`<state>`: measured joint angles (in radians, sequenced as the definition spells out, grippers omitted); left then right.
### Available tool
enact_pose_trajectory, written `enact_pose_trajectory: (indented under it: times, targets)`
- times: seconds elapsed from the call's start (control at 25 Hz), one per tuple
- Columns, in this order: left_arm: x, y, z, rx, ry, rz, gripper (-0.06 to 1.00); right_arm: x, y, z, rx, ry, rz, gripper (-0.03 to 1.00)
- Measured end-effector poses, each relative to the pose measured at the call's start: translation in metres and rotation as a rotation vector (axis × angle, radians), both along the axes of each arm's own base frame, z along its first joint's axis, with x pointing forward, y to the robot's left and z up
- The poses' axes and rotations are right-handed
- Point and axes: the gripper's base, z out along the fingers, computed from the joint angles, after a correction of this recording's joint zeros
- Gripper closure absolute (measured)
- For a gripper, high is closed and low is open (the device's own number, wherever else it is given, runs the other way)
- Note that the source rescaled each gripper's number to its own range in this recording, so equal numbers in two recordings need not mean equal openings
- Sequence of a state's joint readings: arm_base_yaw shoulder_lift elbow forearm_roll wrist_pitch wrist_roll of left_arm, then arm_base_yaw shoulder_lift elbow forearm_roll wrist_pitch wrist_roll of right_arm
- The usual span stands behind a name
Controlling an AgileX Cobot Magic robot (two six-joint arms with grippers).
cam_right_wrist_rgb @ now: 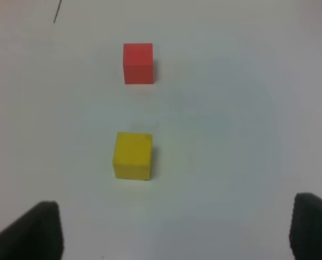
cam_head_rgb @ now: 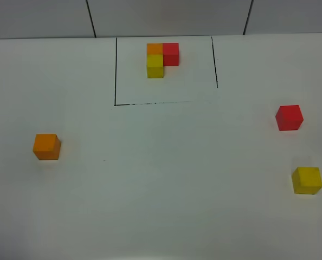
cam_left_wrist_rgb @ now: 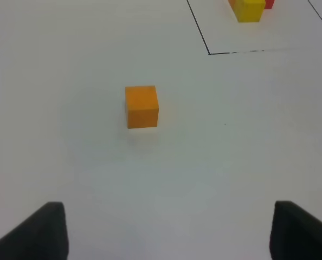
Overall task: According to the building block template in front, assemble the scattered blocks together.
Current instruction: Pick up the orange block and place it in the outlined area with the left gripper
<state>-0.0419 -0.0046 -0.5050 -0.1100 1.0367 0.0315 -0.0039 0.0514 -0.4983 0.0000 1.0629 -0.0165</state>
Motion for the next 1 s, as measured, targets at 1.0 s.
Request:
enact_pose_trajectory:
  times: [1.0]
  targets:
    - [0.118, -0.001, 0.013, 0.067, 0.195, 0.005, -0.04, 0.0, 0.0, 0.0, 0.0, 0.0, 0.0, 0.2]
